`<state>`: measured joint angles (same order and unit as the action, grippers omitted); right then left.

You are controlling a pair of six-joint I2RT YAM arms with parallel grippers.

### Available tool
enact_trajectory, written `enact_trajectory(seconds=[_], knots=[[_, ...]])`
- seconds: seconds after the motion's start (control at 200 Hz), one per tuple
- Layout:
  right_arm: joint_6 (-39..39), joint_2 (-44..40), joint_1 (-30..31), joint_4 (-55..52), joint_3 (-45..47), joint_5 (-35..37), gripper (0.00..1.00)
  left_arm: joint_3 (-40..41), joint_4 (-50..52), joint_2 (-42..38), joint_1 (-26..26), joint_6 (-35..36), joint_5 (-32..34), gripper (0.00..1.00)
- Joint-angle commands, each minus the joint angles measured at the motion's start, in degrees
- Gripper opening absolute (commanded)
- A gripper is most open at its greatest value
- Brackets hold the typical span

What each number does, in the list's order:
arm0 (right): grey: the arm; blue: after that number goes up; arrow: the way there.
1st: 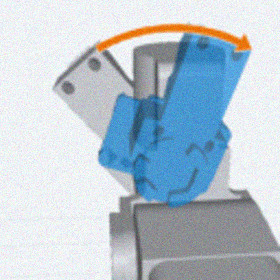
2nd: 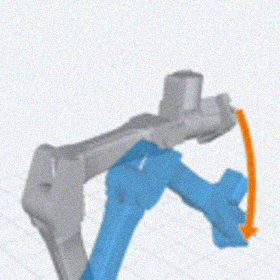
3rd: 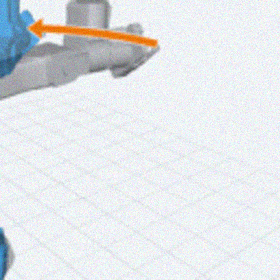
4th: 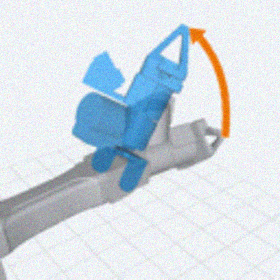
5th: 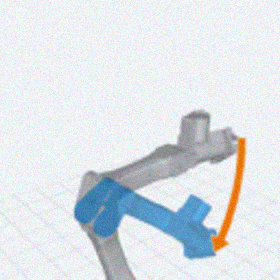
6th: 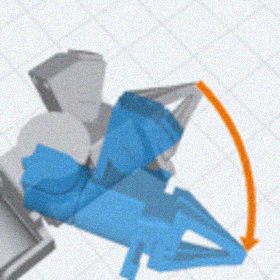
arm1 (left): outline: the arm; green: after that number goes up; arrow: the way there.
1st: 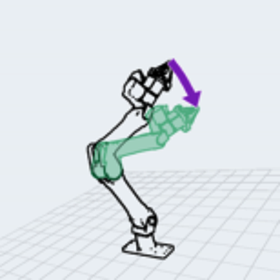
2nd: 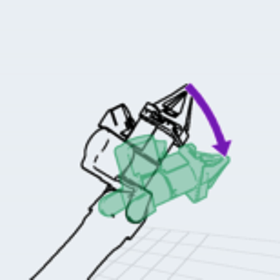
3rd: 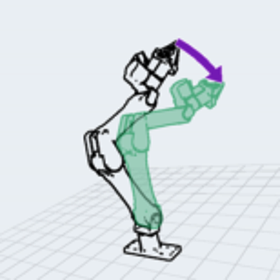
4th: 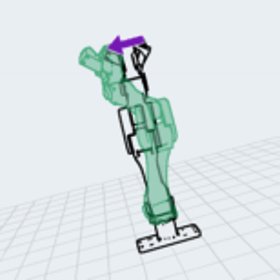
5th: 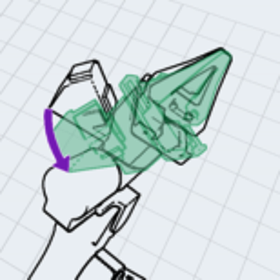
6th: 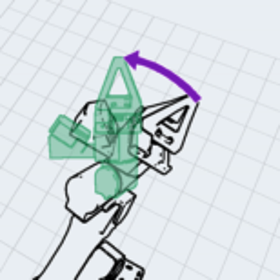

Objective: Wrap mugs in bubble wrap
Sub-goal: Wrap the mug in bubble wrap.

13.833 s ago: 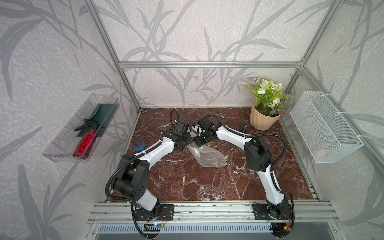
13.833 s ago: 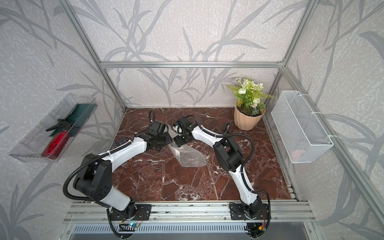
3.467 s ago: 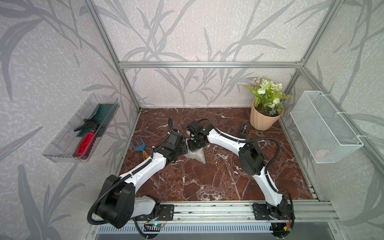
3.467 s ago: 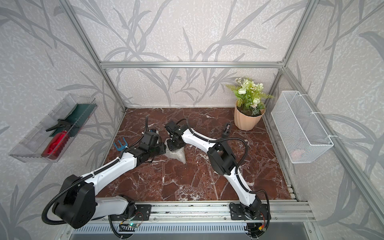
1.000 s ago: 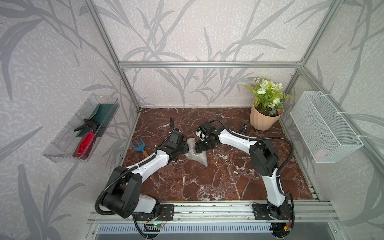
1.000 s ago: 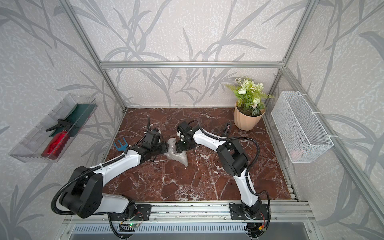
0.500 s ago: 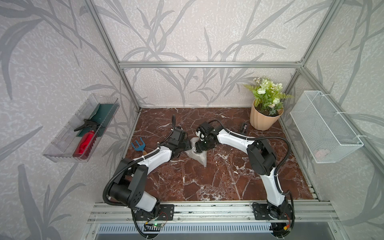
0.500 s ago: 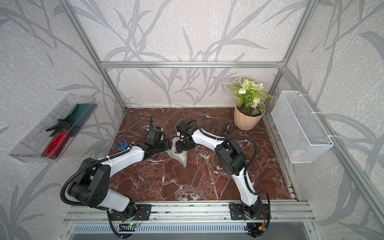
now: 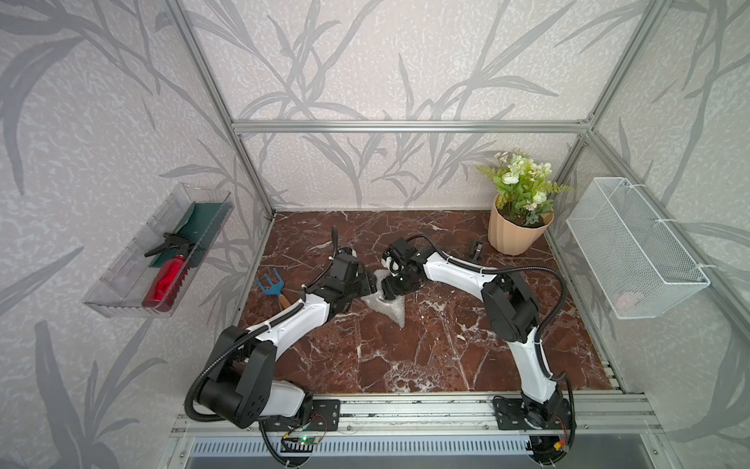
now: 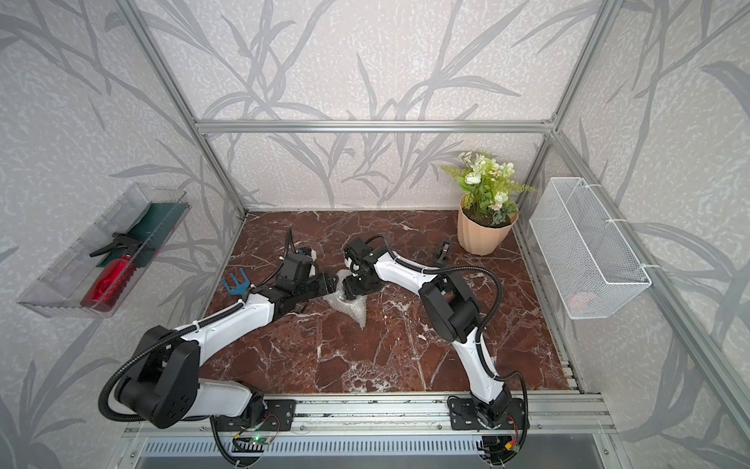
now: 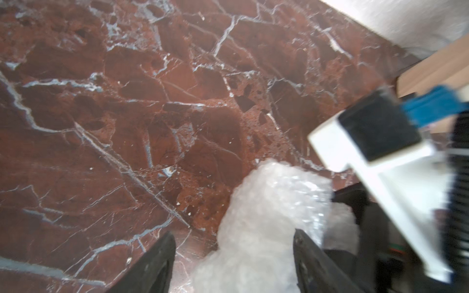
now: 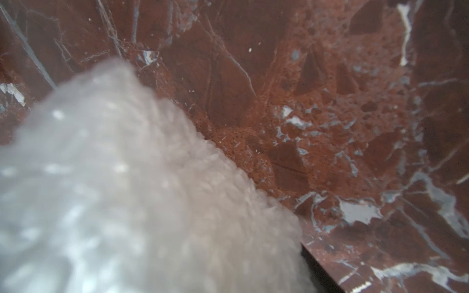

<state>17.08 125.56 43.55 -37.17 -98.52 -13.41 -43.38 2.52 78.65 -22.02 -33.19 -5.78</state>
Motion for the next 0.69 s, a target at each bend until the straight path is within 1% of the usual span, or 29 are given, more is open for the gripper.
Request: enact_trajectory(seconds=[0.0,0.095,0.14,0.265,0.375,0.55,0.69], knots=[[-2.18,3.21,1.01,-2.59,1.37,-1.22,0.66,1.07,-2.55,-0.85,2.07,-0.65,-4.66,0.73],[-2.76,3.46,1.01,-2.65,1.16,-1.53,0.66,1.14,-3.90,1.15,2.68,0.42,-8.63,0.72],[-3.03,3.53,1.01,-2.88,0.91,-1.53,0.66,1.08,-3.93,2.20,2.76,0.39,-9.44,0.71],[-3.32,3.46,0.94,-3.18,0.70,-1.58,0.66,1.10,-2.37,3.68,2.72,0.44,-9.92,0.65],[-3.51,3.29,0.92,-3.33,0.53,-1.96,0.66,2.62,-3.69,3.22,2.60,0.14,-11.05,0.62],[-4.07,3.89,0.93,-4.29,-0.94,-2.06,0.66,3.69,-2.99,3.26,1.75,0.13,-12.10,0.54],[-4.20,4.17,0.93,-5.19,-2.45,-2.06,0.67,4.15,-1.28,3.77,-0.16,0.29,-10.67,0.48]])
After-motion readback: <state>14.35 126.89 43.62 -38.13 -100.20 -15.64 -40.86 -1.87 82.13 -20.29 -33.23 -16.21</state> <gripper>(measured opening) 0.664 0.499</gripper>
